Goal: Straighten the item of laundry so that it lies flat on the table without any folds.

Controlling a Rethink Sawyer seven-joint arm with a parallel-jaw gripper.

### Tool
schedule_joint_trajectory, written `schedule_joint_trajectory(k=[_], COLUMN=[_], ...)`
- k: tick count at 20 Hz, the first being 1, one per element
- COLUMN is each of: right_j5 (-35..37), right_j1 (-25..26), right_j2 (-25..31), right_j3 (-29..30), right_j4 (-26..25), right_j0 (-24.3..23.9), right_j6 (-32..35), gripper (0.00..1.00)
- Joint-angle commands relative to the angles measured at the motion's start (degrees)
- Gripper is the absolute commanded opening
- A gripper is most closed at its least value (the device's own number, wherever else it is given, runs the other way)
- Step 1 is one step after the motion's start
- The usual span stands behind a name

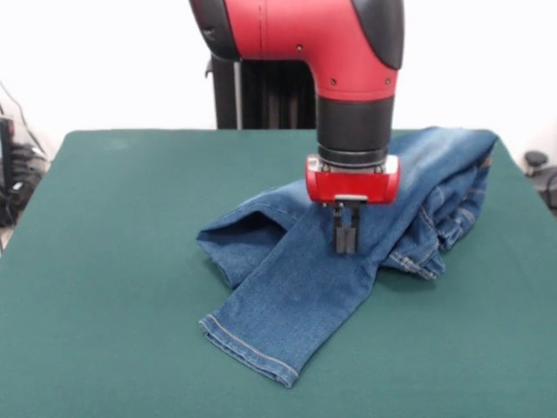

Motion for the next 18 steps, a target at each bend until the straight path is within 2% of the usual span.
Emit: schedule_joint_trajectory(k=[1,4,7,8,12,17,18], right_j5=[-3.5,-1.3,2.6,4.5,1.3,12.8,14.9], right_j1=[0.0,-3.4,-5.8,-5.8,-2.5,-6.4,-6.5], right_j2=[1.2,2.5,0.8,0.5,0.0,0.2,0.9], right_j3=[4.9,5.0,3.2,2.7,2.4,-4.1,-5.5], right_j4=[4.0,5.7,6.7,7.0,5.9,3.6,3.0], right_j0=[1.3,0.5,1.7,1.8,-0.4,-3.1,-3.7], right_j6=[13.0,12.3,11.0,10.3,8.7,0.0,-1.0], gripper=[0.0,0.0,0.0,0.0,0.0,0.0,1.0])
